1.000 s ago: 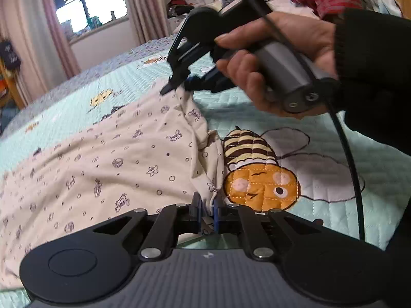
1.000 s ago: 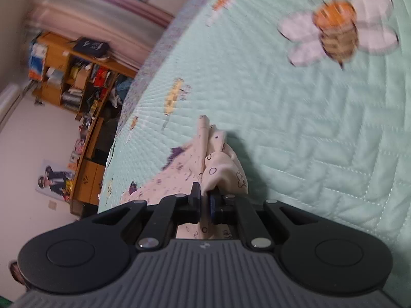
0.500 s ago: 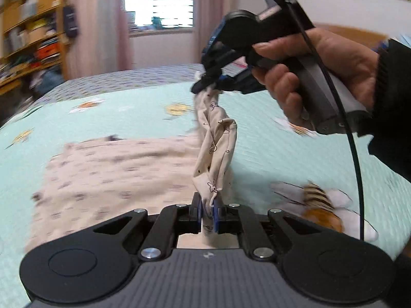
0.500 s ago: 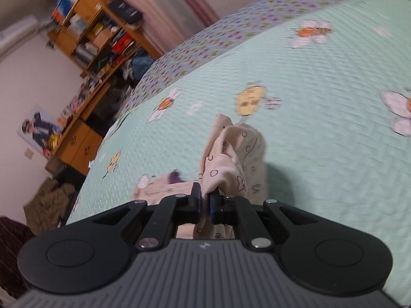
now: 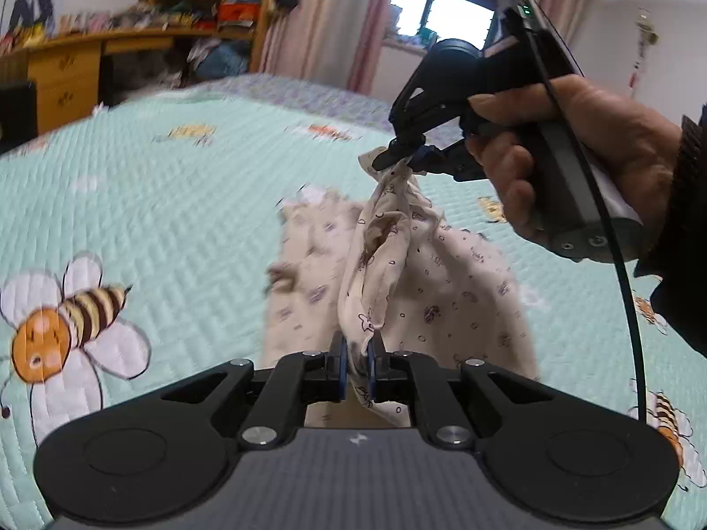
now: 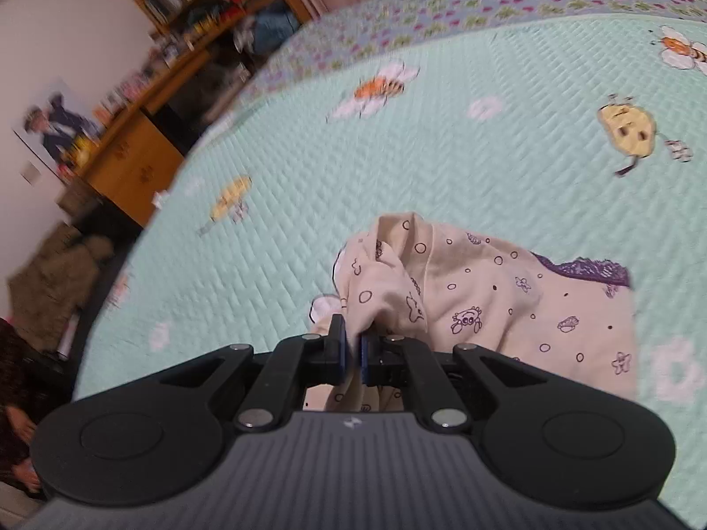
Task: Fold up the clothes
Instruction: 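Lift the pinched edge with both grippers and fold it over lengthwise, then open both grippers to release the folded edge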
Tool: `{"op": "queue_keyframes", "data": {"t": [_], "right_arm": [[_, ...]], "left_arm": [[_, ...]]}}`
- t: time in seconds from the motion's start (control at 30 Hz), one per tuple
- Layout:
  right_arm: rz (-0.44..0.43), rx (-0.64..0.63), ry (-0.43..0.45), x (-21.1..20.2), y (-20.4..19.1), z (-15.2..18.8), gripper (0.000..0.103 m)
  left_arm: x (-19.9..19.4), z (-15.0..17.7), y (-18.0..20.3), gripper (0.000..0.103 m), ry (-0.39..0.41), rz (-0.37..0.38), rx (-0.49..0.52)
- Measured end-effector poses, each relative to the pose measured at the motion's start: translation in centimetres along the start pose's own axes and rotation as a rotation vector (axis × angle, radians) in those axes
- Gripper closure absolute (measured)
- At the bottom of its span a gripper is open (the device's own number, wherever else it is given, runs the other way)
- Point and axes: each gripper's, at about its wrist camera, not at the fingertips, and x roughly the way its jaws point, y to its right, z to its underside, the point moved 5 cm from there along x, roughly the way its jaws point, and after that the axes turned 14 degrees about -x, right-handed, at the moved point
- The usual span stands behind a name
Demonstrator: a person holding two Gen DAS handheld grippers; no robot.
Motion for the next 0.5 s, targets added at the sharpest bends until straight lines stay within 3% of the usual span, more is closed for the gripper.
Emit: {"op": "queue_keyframes", "data": {"t": [0.23,0.5], "right_arm": [[0.05,-0.001,-0.061,5.4,-1.3,1.6,0.095],[0.1,-0.135,-0.052,5.7,-4.1,1.5,0.095]], "left_arm": [[1.3,0.7,-3.3,0.092,-0.05,0.002,-0.085],[1.4,0.6,-3.9,0.092,-0.043,0.003,-0.098]]}}
